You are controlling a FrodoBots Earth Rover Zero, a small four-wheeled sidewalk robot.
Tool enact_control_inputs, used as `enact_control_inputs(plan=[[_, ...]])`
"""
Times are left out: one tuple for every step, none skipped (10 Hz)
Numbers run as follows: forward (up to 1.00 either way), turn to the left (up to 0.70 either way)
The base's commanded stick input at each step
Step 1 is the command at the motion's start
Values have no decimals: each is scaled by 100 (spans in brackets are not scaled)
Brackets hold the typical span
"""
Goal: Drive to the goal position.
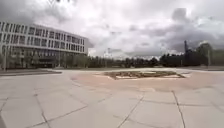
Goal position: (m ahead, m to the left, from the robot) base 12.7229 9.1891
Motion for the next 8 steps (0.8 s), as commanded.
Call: enact_control_inputs(plan=[[70, 0], [70, 0], [70, 0], [70, 0], [70, 0], [70, 0], [70, 0], [70, 0]])
